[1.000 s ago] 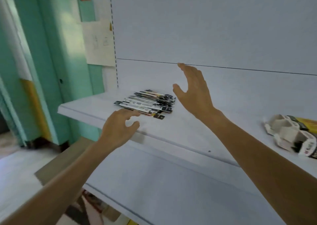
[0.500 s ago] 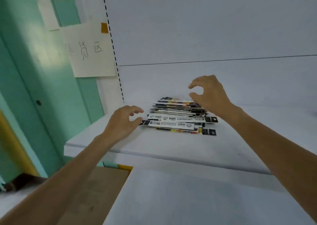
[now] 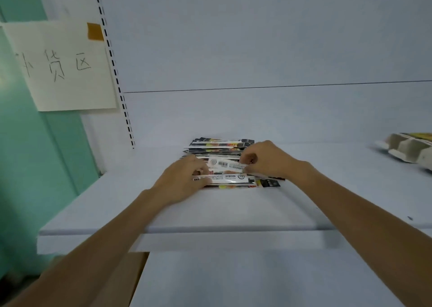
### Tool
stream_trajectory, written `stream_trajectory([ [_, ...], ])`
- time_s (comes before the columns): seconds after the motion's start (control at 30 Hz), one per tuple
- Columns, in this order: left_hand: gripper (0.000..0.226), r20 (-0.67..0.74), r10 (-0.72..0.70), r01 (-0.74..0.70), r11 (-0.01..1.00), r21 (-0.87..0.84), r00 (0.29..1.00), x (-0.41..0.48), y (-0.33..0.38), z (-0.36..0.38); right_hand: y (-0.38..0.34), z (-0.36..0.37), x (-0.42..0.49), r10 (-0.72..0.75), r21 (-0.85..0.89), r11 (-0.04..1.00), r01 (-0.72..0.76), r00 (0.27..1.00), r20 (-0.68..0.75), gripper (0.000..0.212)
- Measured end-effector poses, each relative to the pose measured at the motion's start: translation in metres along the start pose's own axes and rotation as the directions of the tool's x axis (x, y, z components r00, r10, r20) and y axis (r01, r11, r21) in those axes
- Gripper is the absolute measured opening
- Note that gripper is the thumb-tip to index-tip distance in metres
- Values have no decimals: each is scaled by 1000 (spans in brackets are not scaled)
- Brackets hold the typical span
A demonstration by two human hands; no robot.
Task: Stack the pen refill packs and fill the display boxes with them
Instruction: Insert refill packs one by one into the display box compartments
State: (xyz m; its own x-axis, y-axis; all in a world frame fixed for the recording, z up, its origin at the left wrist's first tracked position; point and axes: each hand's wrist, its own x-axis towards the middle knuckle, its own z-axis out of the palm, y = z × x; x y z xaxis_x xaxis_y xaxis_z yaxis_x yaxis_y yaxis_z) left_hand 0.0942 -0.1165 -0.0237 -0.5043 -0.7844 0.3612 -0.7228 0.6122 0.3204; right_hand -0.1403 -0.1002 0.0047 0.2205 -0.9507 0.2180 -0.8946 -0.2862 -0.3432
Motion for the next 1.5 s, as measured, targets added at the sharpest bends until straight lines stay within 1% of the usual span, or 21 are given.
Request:
stream_trajectory([
  [0.1, 10, -20, -54, 53, 998, -43, 998, -4, -5, -6, 0, -7, -2, 78, -22, 997, -78, 997, 13, 34],
  [0.2, 12, -102, -140, 128, 985, -116, 985, -8, -6, -11, -3, -10, -2, 94, 112, 989, -91, 995, -21, 55],
  [0.27, 11, -119, -202, 171, 958, -232, 972, -7, -3, -14, -10, -9, 0, 111, 221, 971, -94, 991, -68, 48],
  [0.37, 19, -40, -319, 284, 890, -356, 947, 0, 7, -15, -31, -4, 0, 130, 415, 907, -74, 986, -107, 18],
  [0.43, 27, 39, -376, 347, 805, -481, 926, 5, 13, -17, -52, 2, -1, 100, 584, 809, -69, 995, -22, 14],
  [0.5, 33, 83, -385, 355, 719, -597, 919, 6, 21, -20, -71, 8, 1, 36, 610, 790, -62, 998, 56, 18],
  [0.53, 36, 75, -376, 340, 714, -612, 924, 6, 24, -22, -79, 10, 3, 4, 586, 809, -50, 997, 80, 20],
  [0.63, 41, 3, -320, 273, 805, -527, 948, 2, 28, -27, -95, 11, 7, -64, 550, 835, -16, 990, 127, 32],
  [0.7, 39, 4, -299, 268, 851, -452, 954, -2, 23, -35, -98, 9, 7, -79, 674, 738, -34, 987, 137, 43],
  [0.77, 35, 33, -289, 281, 888, -363, 957, -7, 10, -43, -96, 9, 6, -64, 767, 641, 1, 997, 53, 46],
  [0.8, 33, 55, -299, 300, 896, -326, 953, -10, 3, -47, -92, 9, 4, -51, 718, 693, 64, 998, -40, 41],
  [0.87, 31, 68, -339, 345, 910, -229, 938, -16, -11, -52, -79, 10, 2, -111, 383, 910, 158, 984, -141, 23],
  [0.9, 25, 46, -352, 354, 920, -170, 935, -19, -17, -54, -73, 12, 2, -154, 158, 974, 164, 985, -74, 17],
  [0.97, 19, -11, -351, 348, 931, -108, 936, -24, -26, -54, -60, 20, 2, -144, -141, 977, 157, 984, 101, 23],
  [1.03, 24, -41, -322, 316, 942, -110, 946, -26, -26, -52, -56, 25, 3, -123, -143, 980, 140, 985, 119, 24],
  [1.13, 26, -45, -217, 209, 968, -138, 975, -25, -20, -44, -61, 28, 5, -196, -102, 975, 195, 981, 1, 17],
  [1.2, 26, -54, -164, 154, 975, -161, 985, -23, -13, -40, -65, 30, 7, -276, -192, 948, 253, 956, -102, 19],
  [1.3, 24, 19, -135, 134, 945, -299, 991, -18, -3, -37, -76, 29, 7, -452, -383, 859, 341, 856, -252, 19],
  [1.37, 20, 119, -122, 163, 879, -448, 985, -18, 1, -35, -78, 27, 6, -554, -442, 811, 383, 747, -368, 17],
  [1.47, 21, 132, -116, 162, 889, -428, 985, -18, 2, -33, -73, 25, 1, -558, -462, 817, 344, 672, -487, 13],
  [1.5, 25, 135, -107, 153, 903, -402, 985, -18, 2, -32, -69, 25, 0, -519, -457, 840, 293, 679, -519, 26],
])
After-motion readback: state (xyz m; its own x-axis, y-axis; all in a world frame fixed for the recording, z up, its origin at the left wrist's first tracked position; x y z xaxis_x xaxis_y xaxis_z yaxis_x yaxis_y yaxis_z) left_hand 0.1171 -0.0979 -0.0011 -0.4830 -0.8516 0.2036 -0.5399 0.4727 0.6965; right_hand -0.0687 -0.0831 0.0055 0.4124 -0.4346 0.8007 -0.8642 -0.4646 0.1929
